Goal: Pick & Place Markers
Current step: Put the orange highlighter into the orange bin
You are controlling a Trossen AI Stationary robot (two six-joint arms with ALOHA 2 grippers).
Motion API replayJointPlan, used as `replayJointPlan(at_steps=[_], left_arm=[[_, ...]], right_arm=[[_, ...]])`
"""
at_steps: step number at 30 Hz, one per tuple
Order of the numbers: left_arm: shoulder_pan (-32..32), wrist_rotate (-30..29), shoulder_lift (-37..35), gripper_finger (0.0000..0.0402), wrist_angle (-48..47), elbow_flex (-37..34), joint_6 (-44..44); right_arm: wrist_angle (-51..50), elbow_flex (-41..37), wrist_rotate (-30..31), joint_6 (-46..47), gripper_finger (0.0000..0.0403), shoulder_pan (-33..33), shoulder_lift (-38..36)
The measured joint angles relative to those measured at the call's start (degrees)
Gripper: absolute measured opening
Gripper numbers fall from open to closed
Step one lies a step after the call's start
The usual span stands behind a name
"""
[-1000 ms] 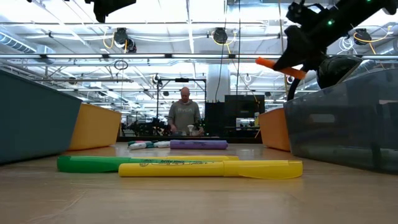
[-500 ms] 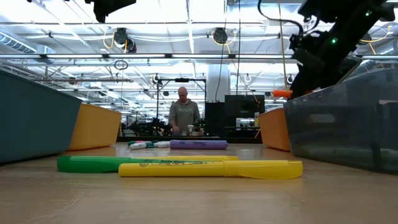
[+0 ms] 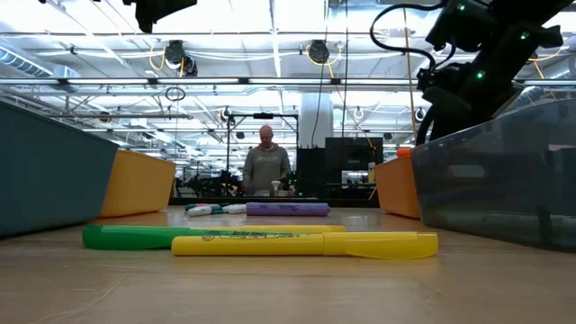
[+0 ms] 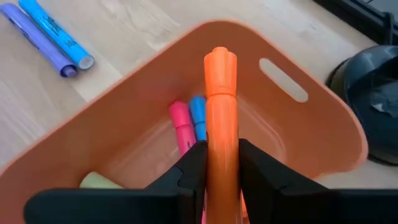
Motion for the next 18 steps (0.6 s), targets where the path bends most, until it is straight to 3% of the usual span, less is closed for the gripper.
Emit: replayJointPlan(at_steps=[18], left_arm=[[-0.01,0.00,0.01,0.0282,0.00,0.00,0.00]], right_arm=[[5.89,-1.92,-2.50,-3.31,0.0078,-1.58,0.00]])
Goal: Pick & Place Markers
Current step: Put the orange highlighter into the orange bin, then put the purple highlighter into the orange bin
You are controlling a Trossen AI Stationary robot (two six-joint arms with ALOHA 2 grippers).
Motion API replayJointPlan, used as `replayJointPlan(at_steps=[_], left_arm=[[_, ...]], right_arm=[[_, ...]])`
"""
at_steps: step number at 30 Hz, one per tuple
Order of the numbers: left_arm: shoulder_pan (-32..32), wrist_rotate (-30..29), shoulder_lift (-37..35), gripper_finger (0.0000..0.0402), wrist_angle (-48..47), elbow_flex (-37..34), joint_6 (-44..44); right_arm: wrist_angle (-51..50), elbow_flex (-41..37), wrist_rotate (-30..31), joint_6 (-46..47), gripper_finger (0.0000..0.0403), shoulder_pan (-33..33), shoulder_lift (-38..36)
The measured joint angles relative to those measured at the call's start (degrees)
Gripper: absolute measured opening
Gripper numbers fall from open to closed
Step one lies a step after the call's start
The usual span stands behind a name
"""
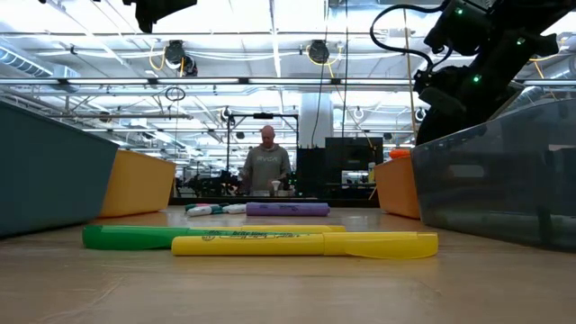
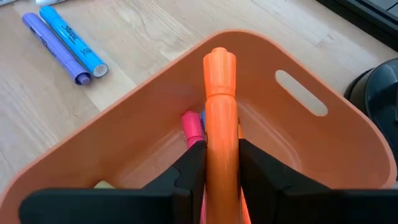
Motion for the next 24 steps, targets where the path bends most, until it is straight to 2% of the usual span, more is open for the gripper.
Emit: replayJointPlan(at_steps=[24], left_arm=[[0.01,0.00,-0.01,0.0282,0.00,0.00,0.00]], right_arm=[[2.47,0.00,0.07,-1.50,0.0106,0.02,0.00]])
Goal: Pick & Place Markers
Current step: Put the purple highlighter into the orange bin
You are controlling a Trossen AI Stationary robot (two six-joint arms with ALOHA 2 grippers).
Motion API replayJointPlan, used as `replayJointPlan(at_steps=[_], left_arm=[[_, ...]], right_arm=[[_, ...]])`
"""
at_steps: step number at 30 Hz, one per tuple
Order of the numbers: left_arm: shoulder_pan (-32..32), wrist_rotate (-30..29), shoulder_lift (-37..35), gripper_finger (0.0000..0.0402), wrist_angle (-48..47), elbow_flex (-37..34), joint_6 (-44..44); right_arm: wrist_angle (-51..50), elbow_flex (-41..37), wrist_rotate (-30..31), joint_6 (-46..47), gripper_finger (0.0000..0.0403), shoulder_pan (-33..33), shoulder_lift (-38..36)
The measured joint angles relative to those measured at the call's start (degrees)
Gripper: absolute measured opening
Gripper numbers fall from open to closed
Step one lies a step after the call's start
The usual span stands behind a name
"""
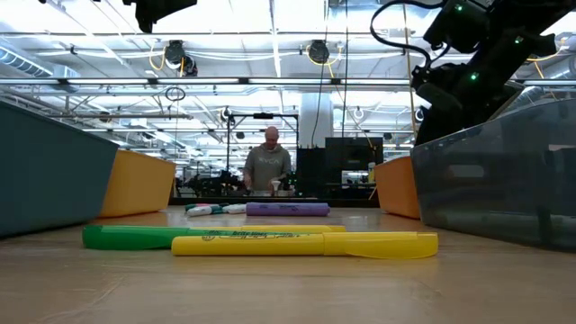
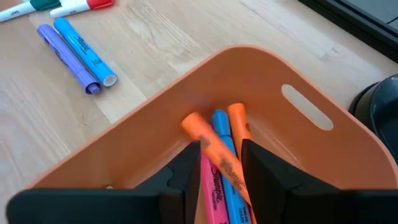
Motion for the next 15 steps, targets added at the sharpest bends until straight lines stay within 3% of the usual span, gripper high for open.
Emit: replayJointPlan(at_steps=[15], left_arm=[[-0.01,0.00,0.00,0.0282,0.00,0.00,0.00]], right_arm=[[4.59,0.01,-0.04,-5.76,0.0109,0.25,0.00]])
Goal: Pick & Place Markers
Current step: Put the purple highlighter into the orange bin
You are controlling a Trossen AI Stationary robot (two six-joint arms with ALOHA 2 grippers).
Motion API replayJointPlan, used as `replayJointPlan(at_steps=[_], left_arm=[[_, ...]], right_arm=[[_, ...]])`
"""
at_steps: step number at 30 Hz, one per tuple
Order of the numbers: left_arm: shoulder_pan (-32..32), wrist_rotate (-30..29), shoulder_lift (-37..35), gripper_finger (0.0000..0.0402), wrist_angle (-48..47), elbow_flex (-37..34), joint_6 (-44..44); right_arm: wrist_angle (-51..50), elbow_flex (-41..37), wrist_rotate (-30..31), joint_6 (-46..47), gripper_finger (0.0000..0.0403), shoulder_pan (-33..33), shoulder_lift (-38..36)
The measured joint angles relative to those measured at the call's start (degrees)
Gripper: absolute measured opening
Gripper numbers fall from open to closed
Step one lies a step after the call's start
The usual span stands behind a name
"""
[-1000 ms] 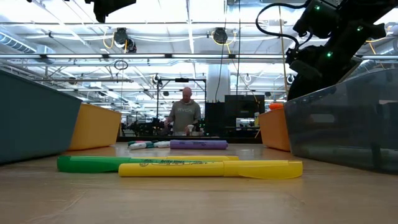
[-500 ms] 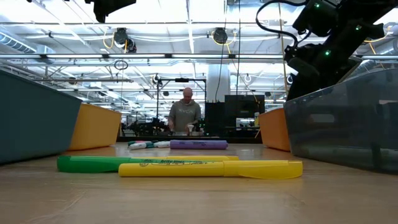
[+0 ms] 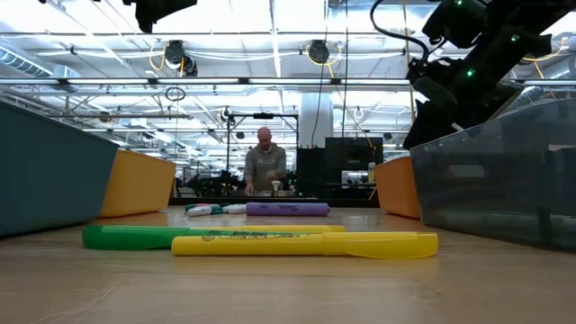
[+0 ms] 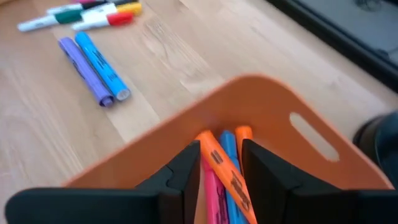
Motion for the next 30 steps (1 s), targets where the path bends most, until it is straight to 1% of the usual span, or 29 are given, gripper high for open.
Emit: replayJointPlan(at_steps=[11,25,30], left_arm=[[0.01,0.00,0.01,0.0282,0.00,0.00,0.00],[0.01,0.00,0.00,0.0282,0.00,0.00,0.00],[0.01,0.00,0.01,0.0282,0.00,0.00,0.00]], right_arm=[[5.71,0.00,-0.03,-7.34,0.0111,2.64,0.00],[9.70,-0.02,-0.15,-16.60,0.0112,7.06,0.00],[9.70,-0.02,-0.18,-17.25,0.0112,8.28,0.00]])
